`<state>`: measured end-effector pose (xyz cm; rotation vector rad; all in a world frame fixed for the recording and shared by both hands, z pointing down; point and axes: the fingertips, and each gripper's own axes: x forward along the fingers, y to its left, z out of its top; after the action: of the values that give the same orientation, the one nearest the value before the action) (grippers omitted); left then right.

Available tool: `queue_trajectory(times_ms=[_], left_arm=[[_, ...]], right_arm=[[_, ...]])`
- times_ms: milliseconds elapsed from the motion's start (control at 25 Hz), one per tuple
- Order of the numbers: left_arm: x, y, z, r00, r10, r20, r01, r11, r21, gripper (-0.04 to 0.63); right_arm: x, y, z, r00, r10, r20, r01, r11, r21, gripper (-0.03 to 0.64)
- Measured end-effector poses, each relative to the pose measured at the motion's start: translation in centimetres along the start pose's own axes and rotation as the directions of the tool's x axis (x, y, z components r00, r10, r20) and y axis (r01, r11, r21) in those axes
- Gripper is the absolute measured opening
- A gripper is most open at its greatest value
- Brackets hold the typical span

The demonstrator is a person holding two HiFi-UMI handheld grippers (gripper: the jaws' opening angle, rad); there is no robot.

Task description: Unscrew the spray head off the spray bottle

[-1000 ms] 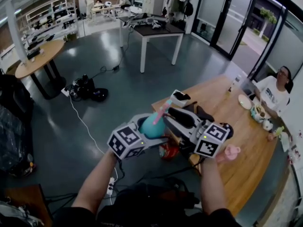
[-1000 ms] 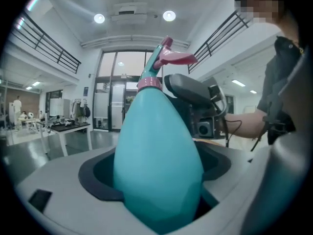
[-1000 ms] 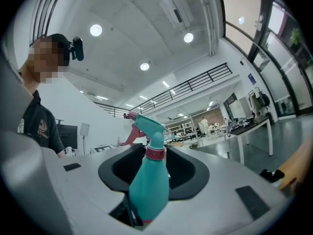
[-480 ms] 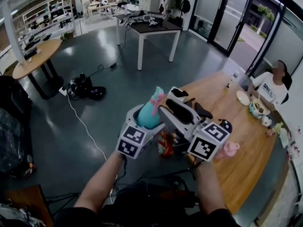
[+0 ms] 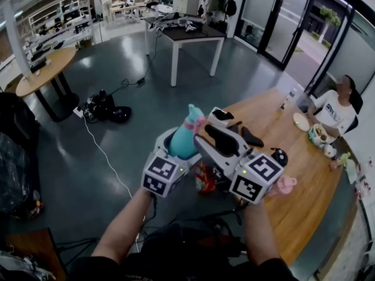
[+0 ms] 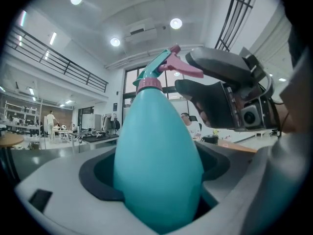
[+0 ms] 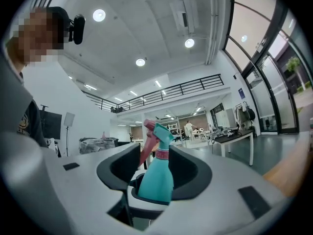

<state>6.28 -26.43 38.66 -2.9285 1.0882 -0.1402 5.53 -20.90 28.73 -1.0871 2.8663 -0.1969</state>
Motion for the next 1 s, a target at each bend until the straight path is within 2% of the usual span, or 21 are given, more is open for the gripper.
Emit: queue_trajectory(times_ms=[560,760,880,1000], left_arm=[[-0.4,0.0,0.4,0.999,-0.040,0.030,0.040,0.999,-0.024,0.443],[-0.3,0.2,0.1,1.000,-0.023,0.014,0.023,0.999,-0.027,0.443],[0.0,0.5,0.0,1.000,-0.004,-0.007,0.004,1.000,-0.018,0.443],[0.4,0.5,-0.2,1.000,0.011,-0.025,-0.011,1.000,-0.006,0.443]], right_arm=[[-1.6,-3.7,-0.2,0.997,-0.079,0.009,0.079,0.997,0.009,0.175],[-1.7,-4.2,-0.2,0.995,-0.102,0.009,0.102,0.995,0.008,0.175],[-1.7,-3.1,0.6,0.996,-0.086,0.022,0.087,0.996,-0.012,0.174],[-0.9,-1.2,0.6,1.000,-0.019,-0.006,0.019,0.999,-0.029,0.147]])
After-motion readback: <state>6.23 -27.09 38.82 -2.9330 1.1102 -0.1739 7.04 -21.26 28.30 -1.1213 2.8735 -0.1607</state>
